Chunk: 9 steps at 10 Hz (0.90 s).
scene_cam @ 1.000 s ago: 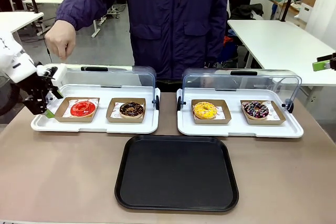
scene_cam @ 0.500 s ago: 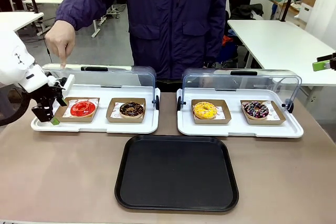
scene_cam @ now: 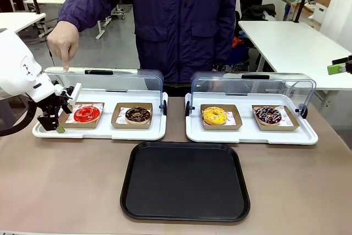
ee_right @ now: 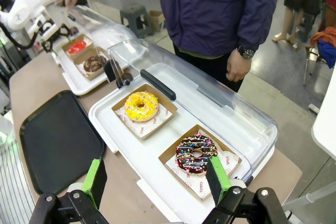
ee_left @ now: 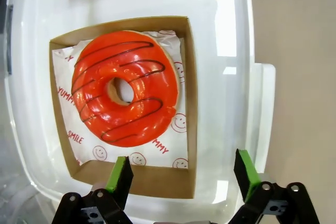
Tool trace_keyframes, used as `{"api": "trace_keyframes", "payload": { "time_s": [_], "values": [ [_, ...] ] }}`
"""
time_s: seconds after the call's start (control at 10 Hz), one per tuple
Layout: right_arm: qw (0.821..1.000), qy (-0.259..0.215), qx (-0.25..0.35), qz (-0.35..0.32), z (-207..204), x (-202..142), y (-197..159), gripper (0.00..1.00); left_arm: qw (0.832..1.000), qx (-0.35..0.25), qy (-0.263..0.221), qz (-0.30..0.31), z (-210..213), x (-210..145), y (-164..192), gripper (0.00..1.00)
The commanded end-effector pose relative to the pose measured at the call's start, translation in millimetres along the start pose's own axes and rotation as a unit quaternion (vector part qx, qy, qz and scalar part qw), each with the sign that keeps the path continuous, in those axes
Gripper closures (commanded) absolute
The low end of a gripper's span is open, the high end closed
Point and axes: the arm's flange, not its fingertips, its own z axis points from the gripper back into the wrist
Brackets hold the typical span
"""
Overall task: Move the first donut from the left to the tray.
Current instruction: Pick up the Paper togo box containing the Donut indicated by the person and place it on the Handle tray.
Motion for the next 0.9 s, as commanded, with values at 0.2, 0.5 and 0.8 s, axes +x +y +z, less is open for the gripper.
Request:
{"api": "trace_keyframes", "payload": {
  "time_s": [0.2, 0.5, 0.8],
  "values": [
    [1.000, -0.015, 0.001, 0.006, -1.5, 2.0, -2.6, 0.00, 0.999, -0.007, 0.033, 0.007, -10.3, -2.6, 8.8, 0.55],
    [1.000, -0.015, 0.001, 0.006, -1.5, 2.0, -2.6, 0.00, 0.999, -0.003, 0.038, 0.006, -7.7, -2.3, 8.0, 1.00],
    [1.000, -0.015, 0.001, 0.006, -1.5, 2.0, -2.6, 0.00, 0.999, -0.005, 0.044, 0.007, -7.6, -2.7, 8.0, 0.93]
  ]
}}
